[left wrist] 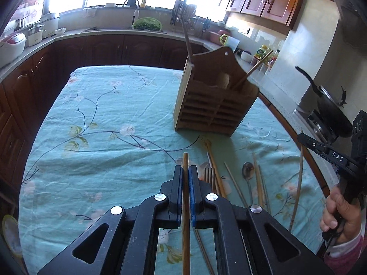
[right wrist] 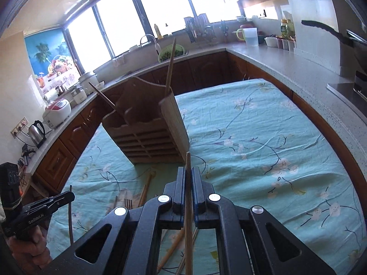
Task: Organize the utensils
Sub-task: 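Raise both chopsticks and insert them into the wooden caddy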
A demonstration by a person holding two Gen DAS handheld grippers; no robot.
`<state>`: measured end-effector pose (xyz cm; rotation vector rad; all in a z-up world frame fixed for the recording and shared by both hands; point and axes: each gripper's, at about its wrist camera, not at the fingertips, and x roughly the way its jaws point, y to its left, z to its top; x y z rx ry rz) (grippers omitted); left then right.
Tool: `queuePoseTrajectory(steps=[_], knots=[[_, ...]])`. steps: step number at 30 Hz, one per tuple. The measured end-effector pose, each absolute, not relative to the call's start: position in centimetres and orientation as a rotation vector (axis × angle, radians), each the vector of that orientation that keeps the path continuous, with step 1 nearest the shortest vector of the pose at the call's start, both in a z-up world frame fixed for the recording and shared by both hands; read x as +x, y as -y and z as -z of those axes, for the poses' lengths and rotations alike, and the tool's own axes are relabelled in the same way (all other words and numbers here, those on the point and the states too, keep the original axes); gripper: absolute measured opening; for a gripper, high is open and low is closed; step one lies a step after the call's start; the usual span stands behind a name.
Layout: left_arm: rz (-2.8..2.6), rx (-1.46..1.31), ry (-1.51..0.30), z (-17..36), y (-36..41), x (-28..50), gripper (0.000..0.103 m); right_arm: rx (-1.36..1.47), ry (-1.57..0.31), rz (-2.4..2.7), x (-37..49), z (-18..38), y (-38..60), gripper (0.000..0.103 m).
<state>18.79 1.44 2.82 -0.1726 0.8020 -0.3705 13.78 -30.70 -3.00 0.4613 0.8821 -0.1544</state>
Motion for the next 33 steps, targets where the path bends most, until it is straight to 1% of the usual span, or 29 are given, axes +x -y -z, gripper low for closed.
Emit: queuePoseTrajectory(steps=[7,11,16,23,28,33], knots=[[0.404,-0.215,-0.680,-7.5,-4.0,15.9,0.003,0.444,-0.730,0.143,12.9,-3.2,30.9,0.005],[0.403,-0.229,-0.620,-9.5,-5.1,14.8,0.003,0.436,-0.667,0.141,12.9,-5.4,31.2,0.005],[0.396,-0.230,-0.576,-10.7,-5.4,14.7,0.003,0.431,-0.640,0.136,13.5,-6.3,31.3,0.005],[0.396,-0.232,-0.549,-10.8,-5.0,15.4,0.003,0.443,-0.638,0.126,14.2,-6.1,31.2,0.005],[0.407,-0.250,-0.517,-11.7,-4.6,16.9,0.003,0.455,-0.616,0.127,15.0,-6.4,31.6,0.005],[0.401,-0.250,-0.443,-13.5,-4.1,18.8,0.003,0.458,-0.551,0.137,17.0,-7.9,32.3,0.005]])
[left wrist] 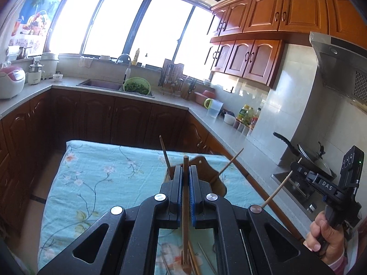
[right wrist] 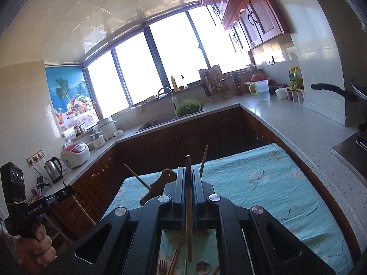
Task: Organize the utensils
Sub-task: 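Raise both chopsticks and insert them into the wooden caddy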
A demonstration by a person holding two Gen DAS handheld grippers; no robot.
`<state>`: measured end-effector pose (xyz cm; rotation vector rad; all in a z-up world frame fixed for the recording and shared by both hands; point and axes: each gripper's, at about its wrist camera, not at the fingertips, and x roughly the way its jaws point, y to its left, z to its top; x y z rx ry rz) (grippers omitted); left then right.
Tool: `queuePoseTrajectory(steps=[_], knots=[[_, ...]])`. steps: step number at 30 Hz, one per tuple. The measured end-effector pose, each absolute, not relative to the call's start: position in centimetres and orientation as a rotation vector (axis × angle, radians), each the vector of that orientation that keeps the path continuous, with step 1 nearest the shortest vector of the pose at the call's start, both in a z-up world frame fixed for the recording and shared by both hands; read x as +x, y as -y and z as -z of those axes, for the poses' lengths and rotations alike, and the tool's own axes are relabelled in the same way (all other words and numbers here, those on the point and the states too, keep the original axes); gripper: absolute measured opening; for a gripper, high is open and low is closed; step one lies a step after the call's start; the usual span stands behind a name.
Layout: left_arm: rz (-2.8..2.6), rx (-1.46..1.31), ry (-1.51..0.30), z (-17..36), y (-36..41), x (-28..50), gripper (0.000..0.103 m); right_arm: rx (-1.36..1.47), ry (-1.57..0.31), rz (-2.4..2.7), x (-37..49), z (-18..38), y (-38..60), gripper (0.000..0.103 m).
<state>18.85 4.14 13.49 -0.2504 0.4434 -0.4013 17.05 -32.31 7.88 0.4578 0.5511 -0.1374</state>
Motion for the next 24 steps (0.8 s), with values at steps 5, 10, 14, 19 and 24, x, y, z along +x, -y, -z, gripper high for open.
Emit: queuePoseTrajectory(steps=[5,10,14,19,24], knots=[[0.377,-0.255,-0.370,-15.1,-3.5,21.7,0.003,0.463,-0.471,0.147,20.2,-9.7,33.1,0.005],[0.332,-0.269,-0.306,-15.4,-2.6,25.3,0.003,0.462,-0.424,0.179,23.6,-9.9,33.9,0.005],[0.284,-0.295,-0.292,-13.1,-1.6,28.2,0.003,0.459,-0.432,0.209,25.5,-7.9,34.2,0.005],[0.257,-0.341,-0.300,-8.9,-0.1,30.7,0.003,0.445,-0.465,0.240,26.5,-4.0,33.8,0.005],[0.240,-0.350,-0.341,-5.0,1.5,32.3,0.003,0.455,-0.520,0.244,27.2,-0.5,33.6,0.005]])
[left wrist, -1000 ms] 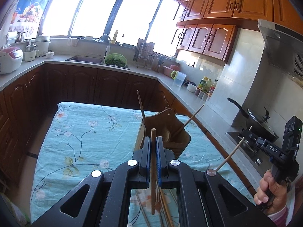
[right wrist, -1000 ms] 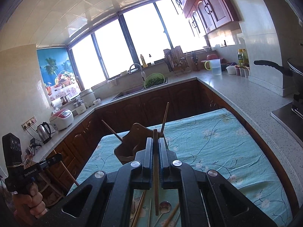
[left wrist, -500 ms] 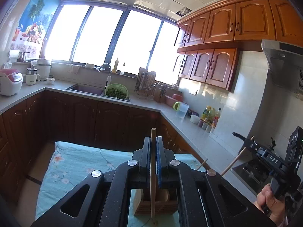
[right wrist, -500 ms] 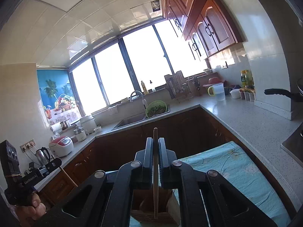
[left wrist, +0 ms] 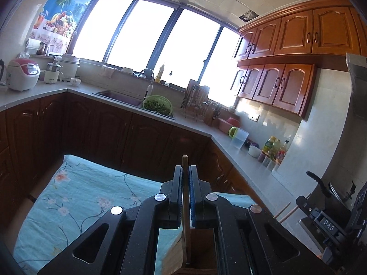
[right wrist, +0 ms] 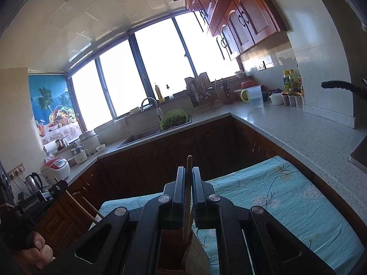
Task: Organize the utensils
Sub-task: 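Raise both chopsticks and insert them into the wooden caddy, then open both tools to leave the chopsticks in the caddy, then move both open tools back to the remaining utensils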
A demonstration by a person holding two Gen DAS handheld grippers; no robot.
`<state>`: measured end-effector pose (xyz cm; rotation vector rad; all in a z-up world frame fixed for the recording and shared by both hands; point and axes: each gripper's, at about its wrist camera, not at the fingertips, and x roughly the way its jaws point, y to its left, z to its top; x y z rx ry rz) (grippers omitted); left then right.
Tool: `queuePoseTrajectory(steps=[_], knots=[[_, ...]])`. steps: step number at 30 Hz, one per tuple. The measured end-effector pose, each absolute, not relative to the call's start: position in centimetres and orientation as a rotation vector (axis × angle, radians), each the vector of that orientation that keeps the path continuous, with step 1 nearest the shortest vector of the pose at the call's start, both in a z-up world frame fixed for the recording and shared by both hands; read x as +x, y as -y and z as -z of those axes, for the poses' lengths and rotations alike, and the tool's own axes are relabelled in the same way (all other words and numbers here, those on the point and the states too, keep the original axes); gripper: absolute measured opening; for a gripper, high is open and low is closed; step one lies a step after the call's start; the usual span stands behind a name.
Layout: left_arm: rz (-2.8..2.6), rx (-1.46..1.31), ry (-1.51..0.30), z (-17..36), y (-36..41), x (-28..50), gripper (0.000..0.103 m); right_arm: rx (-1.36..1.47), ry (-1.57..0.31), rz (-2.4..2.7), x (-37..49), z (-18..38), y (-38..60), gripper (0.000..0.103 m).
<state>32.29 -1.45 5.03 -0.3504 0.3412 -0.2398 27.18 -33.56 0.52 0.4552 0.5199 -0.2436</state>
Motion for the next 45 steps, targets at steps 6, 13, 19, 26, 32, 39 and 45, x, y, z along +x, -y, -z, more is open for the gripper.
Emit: queuePoseTrajectory(steps=[6,13,19,26,32,39,45], knots=[[0.257,-0.329,-0.416,-2.6,2.9,34.6,0.004,0.474,-0.587,0.240,27.6,2.1,33.3,0.006],[0.262,-0.319,-0.430,-3.9,2.8,36.2,0.005,0.473,-0.603,0.243,27.7,2.0,33.5,0.006],[0.266,-0.321,-0.448,-4.5,1.8,36.3,0.008,0.497,-0.610,0.241,27.8,1.9,33.8,0.012],[0.247,-0.374,-0.436,-4.8,-0.4,34.4,0.043,0.549,-0.571,0.240,26.3,0.9,34.8,0.064],[0.206,-0.405,-0.428,-4.6,-2.0,30.5,0.080,0.607,-0.489,0.242,22.6,-0.6,35.6,0.103],[0.190,-0.412,-0.483,-3.3,-3.8,25.2,0.082,0.646,-0.500,0.240,17.9,-0.5,35.4,0.103],[0.173,-0.406,-0.552,-2.7,-4.7,21.1,0.082,0.653,-0.547,0.250,13.9,0.3,34.7,0.103]])
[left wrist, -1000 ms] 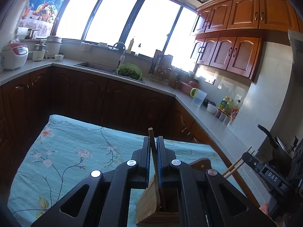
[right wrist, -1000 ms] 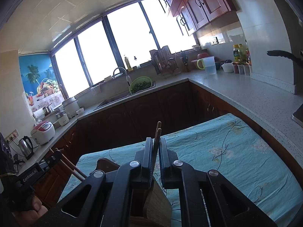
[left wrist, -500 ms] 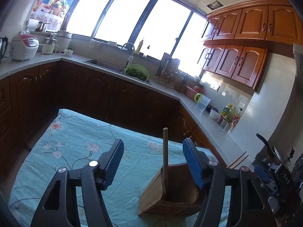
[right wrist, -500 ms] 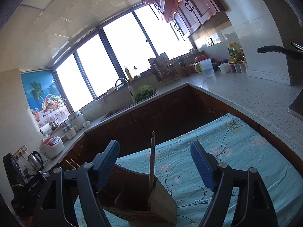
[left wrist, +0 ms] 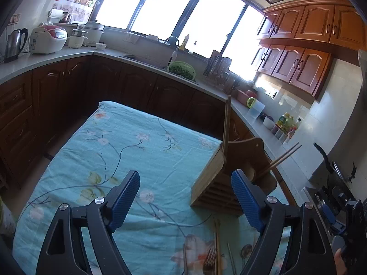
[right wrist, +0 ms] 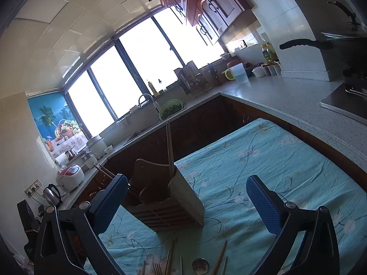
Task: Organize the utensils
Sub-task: 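Move both open tools back to the remaining utensils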
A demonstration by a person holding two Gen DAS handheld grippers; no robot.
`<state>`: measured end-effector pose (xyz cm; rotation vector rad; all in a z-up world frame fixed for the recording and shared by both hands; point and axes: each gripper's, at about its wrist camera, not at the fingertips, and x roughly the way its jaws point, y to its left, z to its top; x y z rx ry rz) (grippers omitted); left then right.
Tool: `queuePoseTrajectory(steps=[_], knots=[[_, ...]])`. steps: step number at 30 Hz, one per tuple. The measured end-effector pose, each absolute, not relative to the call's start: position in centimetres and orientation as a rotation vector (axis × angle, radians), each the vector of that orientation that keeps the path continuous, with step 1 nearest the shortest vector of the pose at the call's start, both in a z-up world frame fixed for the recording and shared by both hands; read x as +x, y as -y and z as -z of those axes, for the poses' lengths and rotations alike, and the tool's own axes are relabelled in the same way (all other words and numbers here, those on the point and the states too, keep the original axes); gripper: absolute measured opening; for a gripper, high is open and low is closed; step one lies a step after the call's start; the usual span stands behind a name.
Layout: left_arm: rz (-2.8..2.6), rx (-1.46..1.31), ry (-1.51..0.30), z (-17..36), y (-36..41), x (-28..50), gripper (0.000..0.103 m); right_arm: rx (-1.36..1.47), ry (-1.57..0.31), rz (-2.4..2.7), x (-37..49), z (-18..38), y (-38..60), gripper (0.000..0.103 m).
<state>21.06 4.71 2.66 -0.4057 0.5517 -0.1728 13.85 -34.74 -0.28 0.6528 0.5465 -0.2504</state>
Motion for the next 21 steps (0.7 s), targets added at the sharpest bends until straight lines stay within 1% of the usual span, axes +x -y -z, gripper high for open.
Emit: queuePoseTrajectory(steps=[8,14,21], knots=[[0.157,-0.371,-0.649,-1.1,-5.0,17.6,0.082,0.645,-0.641,0.268,9.9,2.3,33.7,0.103],[0.135,-0.369,-0.714,0.4,-5.0,15.7,0.082,0.657,-0.717,0.280,7.3,5.0,32.9,0.103],[0.136,-0.328,-0.781,1.8,-4.1,14.4,0.082,0.663,-0.785,0.282,6.0,7.2,32.1,0.103]])
